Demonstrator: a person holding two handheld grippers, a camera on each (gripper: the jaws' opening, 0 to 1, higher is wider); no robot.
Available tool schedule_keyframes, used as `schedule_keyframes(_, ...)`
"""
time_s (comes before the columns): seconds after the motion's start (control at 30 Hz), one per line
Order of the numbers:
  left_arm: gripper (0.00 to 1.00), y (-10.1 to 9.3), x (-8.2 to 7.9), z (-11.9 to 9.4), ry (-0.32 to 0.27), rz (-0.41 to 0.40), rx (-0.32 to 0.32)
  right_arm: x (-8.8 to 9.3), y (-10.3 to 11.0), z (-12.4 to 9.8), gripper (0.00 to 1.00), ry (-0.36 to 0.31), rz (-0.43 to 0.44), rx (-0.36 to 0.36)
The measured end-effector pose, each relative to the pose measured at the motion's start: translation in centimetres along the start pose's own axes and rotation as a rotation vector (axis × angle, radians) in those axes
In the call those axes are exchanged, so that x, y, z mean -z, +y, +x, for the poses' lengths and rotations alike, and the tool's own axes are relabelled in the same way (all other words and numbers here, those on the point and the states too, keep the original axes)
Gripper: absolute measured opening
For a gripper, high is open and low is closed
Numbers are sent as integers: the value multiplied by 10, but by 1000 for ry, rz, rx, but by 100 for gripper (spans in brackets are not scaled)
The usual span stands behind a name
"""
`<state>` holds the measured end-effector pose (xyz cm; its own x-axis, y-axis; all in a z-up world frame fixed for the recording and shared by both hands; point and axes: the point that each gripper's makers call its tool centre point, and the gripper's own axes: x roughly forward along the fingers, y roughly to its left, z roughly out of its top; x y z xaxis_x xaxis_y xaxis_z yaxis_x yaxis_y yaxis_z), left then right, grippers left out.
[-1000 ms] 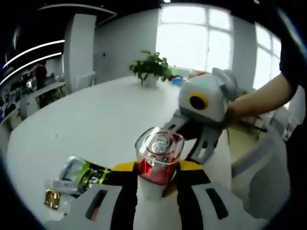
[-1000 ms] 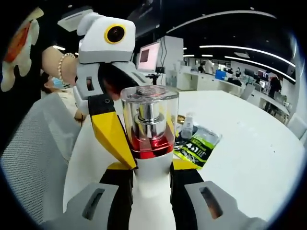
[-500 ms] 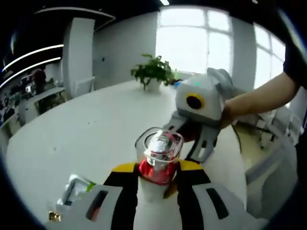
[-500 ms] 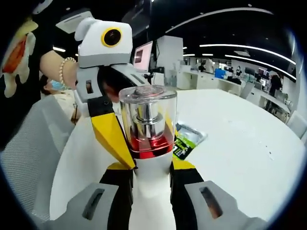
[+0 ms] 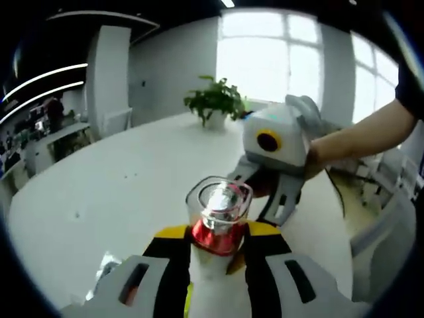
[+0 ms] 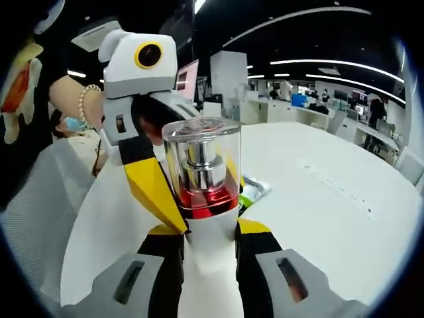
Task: Arrange the skincare products in the storage area until every visible bottle or jar stands upright without overlapping.
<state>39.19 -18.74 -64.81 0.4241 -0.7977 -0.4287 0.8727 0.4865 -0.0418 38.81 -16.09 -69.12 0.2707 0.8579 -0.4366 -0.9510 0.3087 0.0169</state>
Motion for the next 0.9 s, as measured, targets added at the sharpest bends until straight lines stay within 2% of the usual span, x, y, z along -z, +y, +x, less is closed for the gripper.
schedule_keyframes(0.27,27,0,-2,2,-2,3,0,2,-2,-2,29,6,-4,3)
schedule_keyframes(0.37,28,0,-3,2,-5,2,1,2,-3,-3,30,-5,19,9)
schedule_keyframes(0.47,28,0,-4,2,-7,-5,3,0,-5,-5,35,-24,42,31)
schedule_keyframes(0.53,29,1,-5,2,-16,-7,-1,0,-5,-5,39,-18,48,38)
schedule_keyframes(0.7,33,5,-8,-1,-26,-18,-9,3,1,-1,38,11,29,30)
schedule_keyframes(0.9,36,8,-4,-10,-12,-36,-17,4,6,-4,44,24,41,56)
